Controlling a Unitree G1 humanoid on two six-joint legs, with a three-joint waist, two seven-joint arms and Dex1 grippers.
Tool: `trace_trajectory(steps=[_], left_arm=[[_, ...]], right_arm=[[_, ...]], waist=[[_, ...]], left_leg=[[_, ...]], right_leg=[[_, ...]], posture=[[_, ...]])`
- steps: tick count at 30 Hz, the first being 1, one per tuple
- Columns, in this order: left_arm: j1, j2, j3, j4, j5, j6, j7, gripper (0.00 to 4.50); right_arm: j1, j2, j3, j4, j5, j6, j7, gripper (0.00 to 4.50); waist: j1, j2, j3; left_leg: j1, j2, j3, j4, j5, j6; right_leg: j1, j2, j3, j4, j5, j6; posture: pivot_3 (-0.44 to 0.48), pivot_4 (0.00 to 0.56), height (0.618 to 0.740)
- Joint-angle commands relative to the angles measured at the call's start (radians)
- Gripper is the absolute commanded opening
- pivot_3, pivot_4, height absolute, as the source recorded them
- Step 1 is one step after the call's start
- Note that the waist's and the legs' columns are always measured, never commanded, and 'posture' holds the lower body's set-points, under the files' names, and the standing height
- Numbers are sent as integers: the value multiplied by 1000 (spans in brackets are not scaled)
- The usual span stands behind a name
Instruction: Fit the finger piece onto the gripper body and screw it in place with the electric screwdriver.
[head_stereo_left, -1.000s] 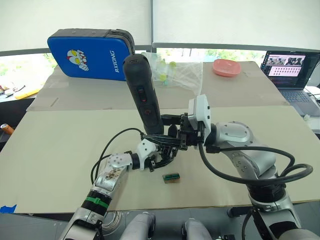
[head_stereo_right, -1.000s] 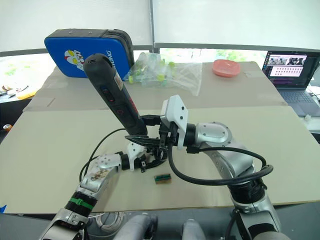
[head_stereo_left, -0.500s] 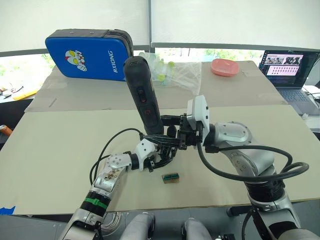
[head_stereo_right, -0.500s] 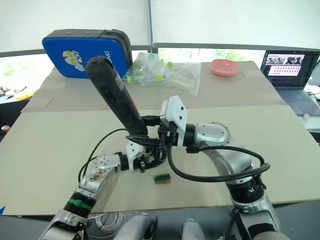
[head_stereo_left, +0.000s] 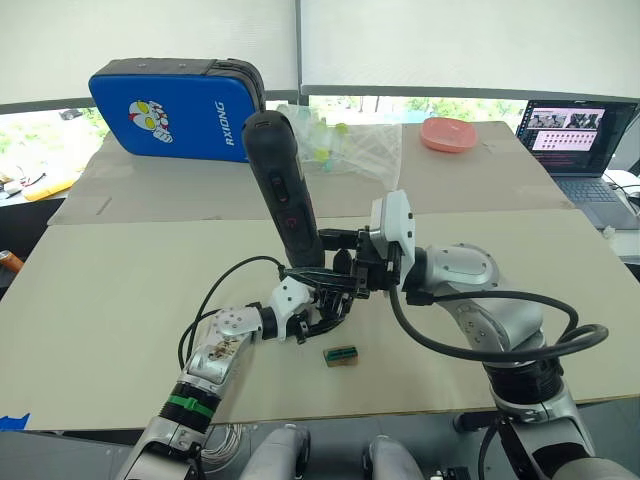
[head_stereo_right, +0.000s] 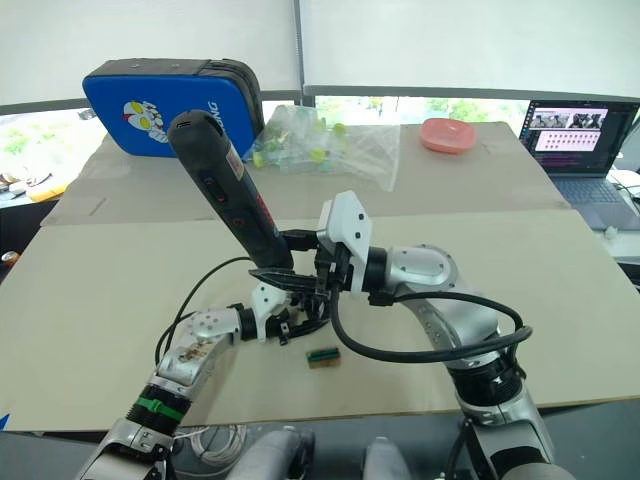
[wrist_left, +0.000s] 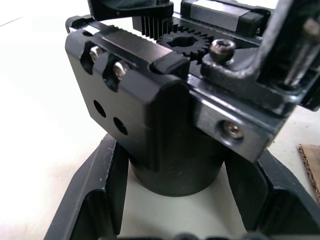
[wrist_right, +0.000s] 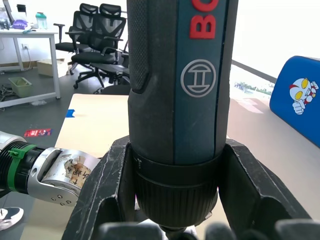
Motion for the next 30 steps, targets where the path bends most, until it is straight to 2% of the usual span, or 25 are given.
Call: trace_trajectory(steps=[1,30], left_arm=[[23,6,-22,7,7,28,-9,2294],[26,4,-27,13,10,24,-11,2294]], right_arm=[[-4,8,-25,-17,-3,-36,-6,1908],[3,19,-36,-13,-12,-42,-12,1908]], waist=[[-1,0,0],[-3,0,0]], left_leg=[[0,0,0,0,0,0],[0,0,0,0,0,0]], right_leg=[[0,0,0,0,0,0],[0,0,0,0,0,0]], posture=[[0,150,740],[0,150,740]])
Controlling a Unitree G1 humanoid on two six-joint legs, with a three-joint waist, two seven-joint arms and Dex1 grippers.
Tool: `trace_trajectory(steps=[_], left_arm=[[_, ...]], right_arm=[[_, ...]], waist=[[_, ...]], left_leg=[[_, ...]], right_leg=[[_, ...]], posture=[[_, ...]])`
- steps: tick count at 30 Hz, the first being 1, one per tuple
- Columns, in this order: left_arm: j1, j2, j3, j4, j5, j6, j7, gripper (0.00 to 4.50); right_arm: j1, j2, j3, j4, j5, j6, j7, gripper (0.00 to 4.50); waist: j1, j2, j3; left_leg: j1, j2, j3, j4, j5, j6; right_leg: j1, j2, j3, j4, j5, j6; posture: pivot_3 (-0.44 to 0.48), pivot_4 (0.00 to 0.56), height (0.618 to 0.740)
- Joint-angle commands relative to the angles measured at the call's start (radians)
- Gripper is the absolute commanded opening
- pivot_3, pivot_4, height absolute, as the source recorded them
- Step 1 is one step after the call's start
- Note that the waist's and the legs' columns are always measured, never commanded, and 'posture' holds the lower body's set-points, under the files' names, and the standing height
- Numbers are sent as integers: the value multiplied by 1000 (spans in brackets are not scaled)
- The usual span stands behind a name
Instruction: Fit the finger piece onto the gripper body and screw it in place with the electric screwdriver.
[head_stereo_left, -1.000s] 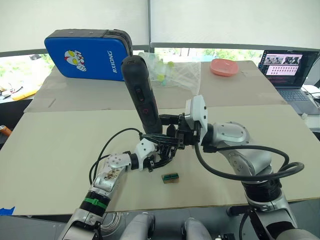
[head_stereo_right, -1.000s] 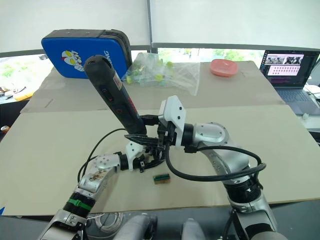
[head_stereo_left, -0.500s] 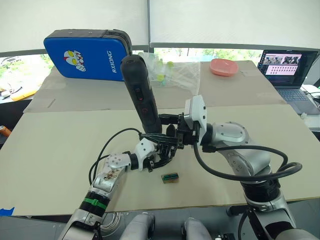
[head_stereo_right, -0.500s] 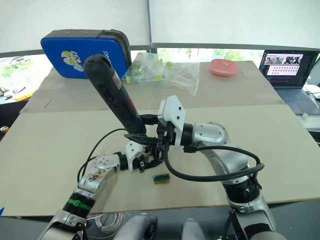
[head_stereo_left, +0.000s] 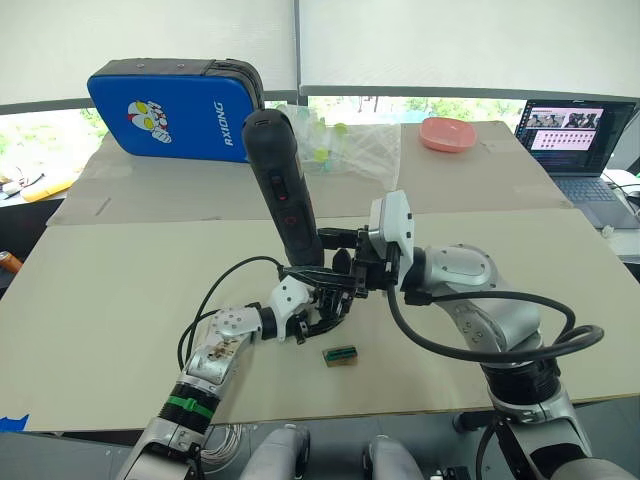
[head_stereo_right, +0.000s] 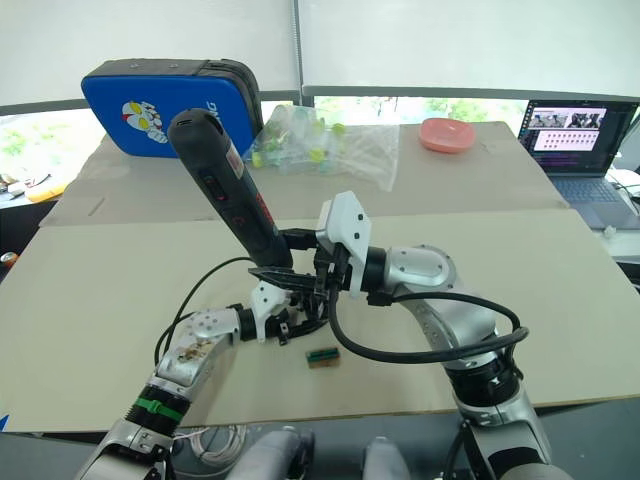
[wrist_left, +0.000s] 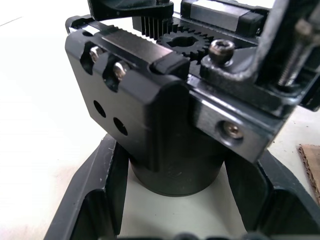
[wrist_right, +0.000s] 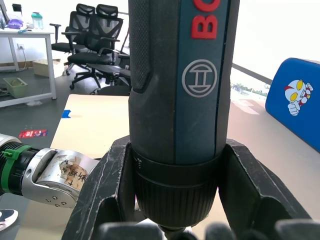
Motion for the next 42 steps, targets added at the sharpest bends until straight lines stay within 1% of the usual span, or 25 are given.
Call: trace_trajectory(steps=[1,42], left_arm=[[23,3,-28,16,9,22,-13,2294],[21,-3,-32,25,10,20,-14,2294]], right_arm=[[-2,9,-34,-16,9,-29,-11,1908],[1,17,-38,-24,11,-22,-19,1908]], waist=[[0,0,0],[0,0,0]], left_leg=[[0,0,0,0,0,0],[0,0,0,0,0,0]], right_leg=[[0,0,0,0,0,0],[0,0,0,0,0,0]], posture=[[0,150,740],[0,150,740]])
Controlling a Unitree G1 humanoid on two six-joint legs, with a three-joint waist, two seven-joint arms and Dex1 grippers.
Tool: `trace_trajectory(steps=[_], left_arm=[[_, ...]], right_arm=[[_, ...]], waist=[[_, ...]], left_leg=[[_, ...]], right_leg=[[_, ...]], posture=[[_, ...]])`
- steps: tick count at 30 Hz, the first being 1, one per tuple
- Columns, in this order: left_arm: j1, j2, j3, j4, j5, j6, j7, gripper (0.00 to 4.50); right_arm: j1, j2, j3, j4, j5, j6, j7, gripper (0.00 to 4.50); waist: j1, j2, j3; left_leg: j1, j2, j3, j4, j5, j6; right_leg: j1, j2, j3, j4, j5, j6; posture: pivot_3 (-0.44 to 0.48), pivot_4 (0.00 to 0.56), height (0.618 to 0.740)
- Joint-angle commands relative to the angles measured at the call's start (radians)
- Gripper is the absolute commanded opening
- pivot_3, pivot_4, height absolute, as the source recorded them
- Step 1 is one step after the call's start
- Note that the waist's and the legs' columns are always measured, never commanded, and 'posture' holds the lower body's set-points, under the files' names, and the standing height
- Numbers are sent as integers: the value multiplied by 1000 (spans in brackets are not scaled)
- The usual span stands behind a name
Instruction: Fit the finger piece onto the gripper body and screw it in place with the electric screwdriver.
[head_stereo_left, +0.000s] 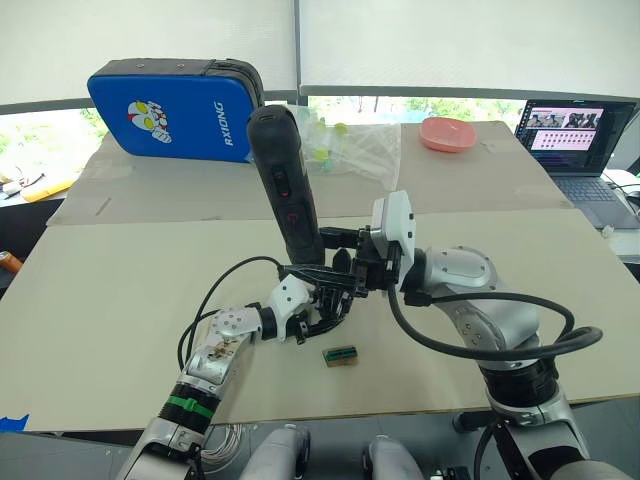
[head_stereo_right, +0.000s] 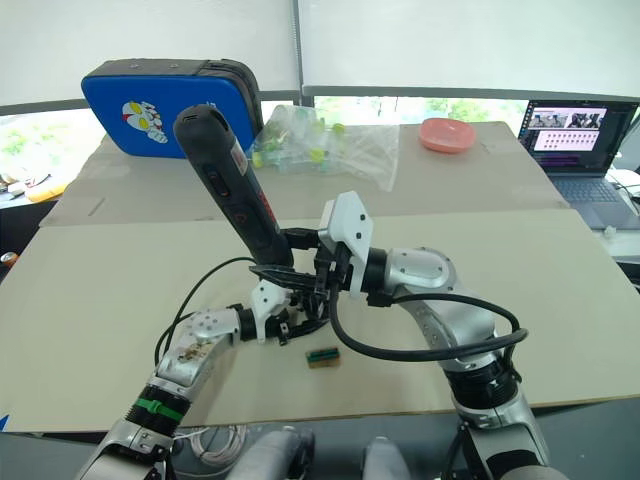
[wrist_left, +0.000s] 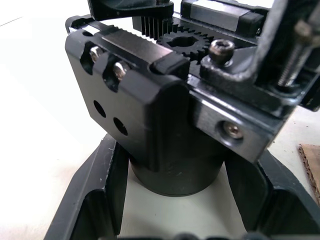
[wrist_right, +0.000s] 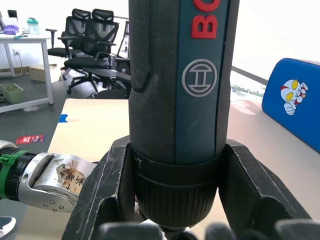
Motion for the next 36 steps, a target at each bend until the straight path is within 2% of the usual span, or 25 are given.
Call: trace_trajectory(steps=[1,36], left_arm=[[21,-2,-32,25,10,20,-14,2294],[16,-5,-34,29,10,23,-16,2294]], right_arm=[[-12,3,-29,-24,11,-22,-7,1908],[1,-1,-34,-44,31,-14,3,1908]], waist=[[0,0,0],[1,0,0]], left_leg=[[0,0,0,0,0,0],[0,0,0,0,0,0]], right_leg=[[0,0,0,0,0,0],[0,0,0,0,0,0]], posture=[[0,150,740],[0,150,740]])
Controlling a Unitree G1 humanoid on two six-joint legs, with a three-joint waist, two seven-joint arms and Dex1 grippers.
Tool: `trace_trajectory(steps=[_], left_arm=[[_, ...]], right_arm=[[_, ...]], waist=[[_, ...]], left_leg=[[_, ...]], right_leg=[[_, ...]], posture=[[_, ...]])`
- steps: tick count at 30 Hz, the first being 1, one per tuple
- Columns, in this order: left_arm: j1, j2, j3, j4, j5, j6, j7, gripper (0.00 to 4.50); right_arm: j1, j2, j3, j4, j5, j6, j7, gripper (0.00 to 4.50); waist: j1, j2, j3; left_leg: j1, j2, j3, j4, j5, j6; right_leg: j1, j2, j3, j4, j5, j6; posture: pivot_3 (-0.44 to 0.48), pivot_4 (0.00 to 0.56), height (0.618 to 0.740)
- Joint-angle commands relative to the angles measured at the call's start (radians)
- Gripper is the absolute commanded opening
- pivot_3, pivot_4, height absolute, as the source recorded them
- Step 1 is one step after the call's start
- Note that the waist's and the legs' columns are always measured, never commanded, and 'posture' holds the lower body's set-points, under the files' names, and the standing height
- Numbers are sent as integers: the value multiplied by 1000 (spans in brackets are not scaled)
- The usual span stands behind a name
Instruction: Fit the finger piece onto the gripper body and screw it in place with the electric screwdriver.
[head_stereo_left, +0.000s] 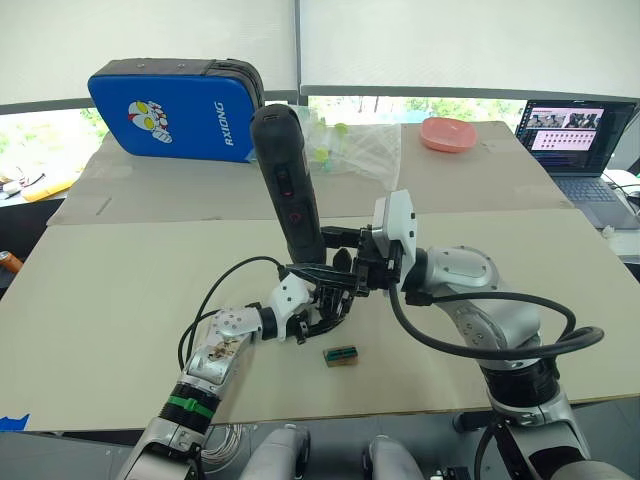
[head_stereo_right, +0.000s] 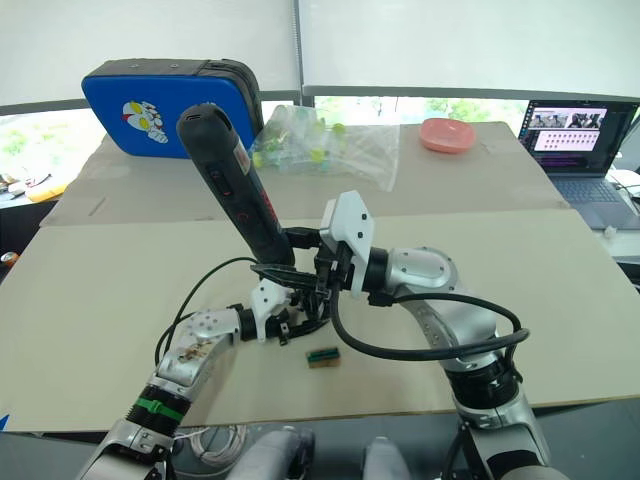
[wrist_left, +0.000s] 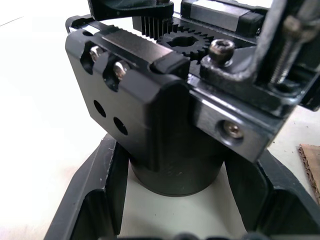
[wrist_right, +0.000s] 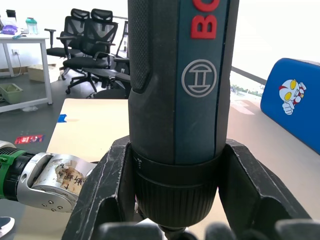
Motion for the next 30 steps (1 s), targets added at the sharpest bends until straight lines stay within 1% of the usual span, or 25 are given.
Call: trace_trajectory(steps=[1,30], left_arm=[[17,-3,-34,27,10,24,-16,2294],[19,1,-36,26,10,24,-21,2294]], right_arm=[[0,1,-28,-45,30,-14,3,1908],[19,17,-33,-48,66,10,-32,1908]], waist=[[0,0,0],[0,0,0]], left_leg=[[0,0,0,0,0,0],[0,0,0,0,0,0]], right_leg=[[0,0,0,0,0,0],[0,0,0,0,0,0]], posture=[[0,150,740],[0,150,740]])
